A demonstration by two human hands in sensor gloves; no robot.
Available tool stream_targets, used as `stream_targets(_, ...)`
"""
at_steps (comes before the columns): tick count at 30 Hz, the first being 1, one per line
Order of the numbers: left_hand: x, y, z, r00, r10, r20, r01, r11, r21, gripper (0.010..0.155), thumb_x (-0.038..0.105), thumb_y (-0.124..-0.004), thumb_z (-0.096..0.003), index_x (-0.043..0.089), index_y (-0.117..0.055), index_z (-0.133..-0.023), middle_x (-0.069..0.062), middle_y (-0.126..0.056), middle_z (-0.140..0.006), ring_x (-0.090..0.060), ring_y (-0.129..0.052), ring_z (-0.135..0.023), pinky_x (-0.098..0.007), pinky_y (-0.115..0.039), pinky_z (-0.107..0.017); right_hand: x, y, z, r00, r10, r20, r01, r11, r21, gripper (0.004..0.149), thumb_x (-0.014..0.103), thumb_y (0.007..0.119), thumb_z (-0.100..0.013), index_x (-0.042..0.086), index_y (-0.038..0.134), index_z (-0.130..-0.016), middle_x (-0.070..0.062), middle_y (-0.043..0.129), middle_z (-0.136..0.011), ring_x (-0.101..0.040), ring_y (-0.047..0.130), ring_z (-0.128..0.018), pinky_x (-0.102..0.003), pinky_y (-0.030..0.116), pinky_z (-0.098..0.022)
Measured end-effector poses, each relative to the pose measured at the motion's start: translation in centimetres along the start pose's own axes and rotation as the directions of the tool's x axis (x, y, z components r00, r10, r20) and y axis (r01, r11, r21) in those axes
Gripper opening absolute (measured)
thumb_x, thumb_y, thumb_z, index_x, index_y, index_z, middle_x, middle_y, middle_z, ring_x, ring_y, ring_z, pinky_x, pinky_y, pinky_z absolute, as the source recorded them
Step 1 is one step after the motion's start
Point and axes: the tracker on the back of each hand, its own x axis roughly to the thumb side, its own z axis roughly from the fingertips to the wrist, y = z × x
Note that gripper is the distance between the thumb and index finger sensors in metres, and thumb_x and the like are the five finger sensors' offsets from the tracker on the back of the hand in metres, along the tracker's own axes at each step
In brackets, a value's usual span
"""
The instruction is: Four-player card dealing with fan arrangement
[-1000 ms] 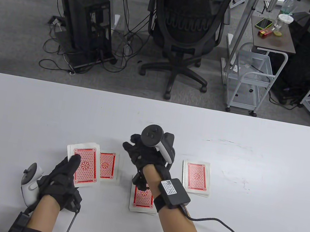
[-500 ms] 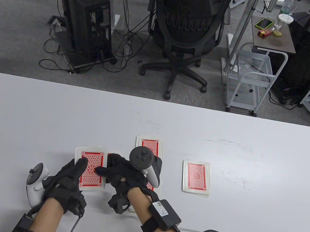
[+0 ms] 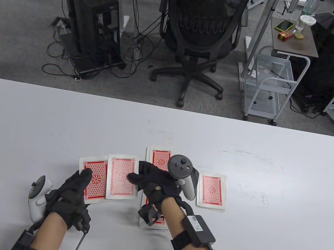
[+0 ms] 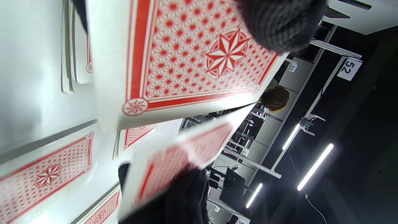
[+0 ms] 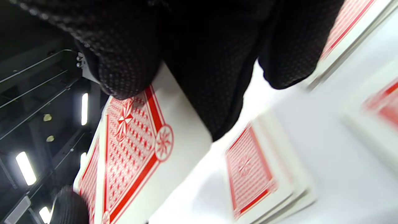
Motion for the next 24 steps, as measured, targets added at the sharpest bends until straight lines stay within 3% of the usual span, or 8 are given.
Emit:
stream_targets(3,0.0,-0.1,0.0,1.0,-0.009,-0.006,0.009,1.0,0.001,0.045,0.048,-0.077,-0.0514,0.033,-0.073,-0.094,0.008,-0.091,-0.089,-0.024,-0.102,-0.074,-0.042,-0.089,-0.052,-1.0,-4.3,1.0,0.996,0.066,-0.058,-0.069,0.996,-0.056,0.064,0.029,0.086,-0.051,0.004,0.057,-0.102,-0.004,0.084,-0.076,-0.025,0.101,-0.052,-0.06,0.071,-0.053)
stream_targets(7,-0.1,0.0,-0.1,1.0,-0.02,-0.014,0.02,1.0,0.001,0.045,0.048,-0.077,-0.0514,0.033,-0.074,-0.094,0.008,-0.091,-0.089,-0.024,-0.102,-0.074,-0.043,-0.089,-0.052,-3.2,-10.5,2.6,0.956,0.189,-0.225,-0.221,0.967,-0.127,0.065,0.03,0.084,-0.053,0.004,0.054,-0.104,-0.005,0.082,-0.077,-0.026,0.098,-0.052,-0.061,0.068,-0.054)
stream_targets(11,0.0,0.0,-0.1,0.999,-0.028,-0.018,0.028,1.0,0.007,0.045,0.048,-0.077,-0.0516,0.033,-0.073,-0.094,0.008,-0.091,-0.089,-0.024,-0.102,-0.074,-0.043,-0.089,-0.052,-5.8,-13.8,3.7,0.876,0.283,-0.39,-0.37,0.913,-0.171,0.065,0.03,0.086,-0.052,0.006,0.055,-0.104,-0.005,0.083,-0.076,-0.025,0.096,-0.048,-0.061,0.068,-0.054)
stream_targets(15,0.0,0.0,0.0,0.999,-0.032,-0.022,0.032,0.999,0.016,0.045,0.048,-0.077,-0.0517,0.033,-0.073,-0.094,0.008,-0.091,-0.09,-0.024,-0.102,-0.074,-0.043,-0.089,-0.052,-8.4,-14.7,3.7,0.716,0.434,-0.547,-0.582,0.804,-0.123,0.065,0.031,0.087,-0.051,0.008,0.056,-0.104,-0.005,0.082,-0.076,-0.025,0.096,-0.047,-0.061,0.067,-0.054)
stream_targets(17,0.0,0.1,0.0,0.999,-0.033,-0.024,0.033,0.999,0.021,0.045,0.048,-0.077,-0.0517,0.033,-0.073,-0.094,0.008,-0.091,-0.089,-0.024,-0.102,-0.074,-0.043,-0.089,-0.052,-9.2,-14.4,3.5,0.621,0.498,-0.605,-0.681,0.725,-0.102,0.067,0.033,0.089,-0.05,0.009,0.058,-0.104,-0.005,0.083,-0.075,-0.025,0.096,-0.046,-0.061,0.067,-0.055)
stream_targets(21,0.0,0.3,0.0,0.998,-0.051,-0.027,0.051,0.998,0.03,0.045,0.048,-0.078,-0.0519,0.034,-0.073,-0.094,0.008,-0.091,-0.089,-0.024,-0.102,-0.074,-0.042,-0.089,-0.052,-10.2,-12.7,2.6,0.383,0.661,-0.645,-0.848,0.528,0.038,0.069,0.041,0.088,-0.049,0.012,0.058,-0.104,-0.005,0.082,-0.078,-0.025,0.096,-0.051,-0.06,0.066,-0.057)
stream_targets(22,0.0,0.3,0.0,0.998,-0.05,-0.029,0.051,0.998,0.031,0.045,0.048,-0.078,-0.0519,0.034,-0.073,-0.094,0.008,-0.091,-0.089,-0.024,-0.102,-0.074,-0.042,-0.089,-0.052,-10.2,-12.4,2.4,0.349,0.68,-0.645,-0.865,0.498,0.058,0.067,0.041,0.085,-0.05,0.013,0.058,-0.103,-0.004,0.081,-0.08,-0.024,0.096,-0.052,-0.059,0.066,-0.057)
stream_targets(24,0.0,0.3,0.0,0.998,-0.05,-0.029,0.051,0.998,0.033,0.045,0.048,-0.078,-0.052,0.034,-0.073,-0.094,0.008,-0.091,-0.089,-0.024,-0.102,-0.074,-0.042,-0.089,-0.052,-9.5,-12.2,2.5,0.358,0.69,-0.629,-0.871,0.489,0.041,0.068,0.043,0.087,-0.049,0.013,0.059,-0.104,-0.005,0.08,-0.082,-0.026,0.095,-0.055,-0.06,0.066,-0.057)
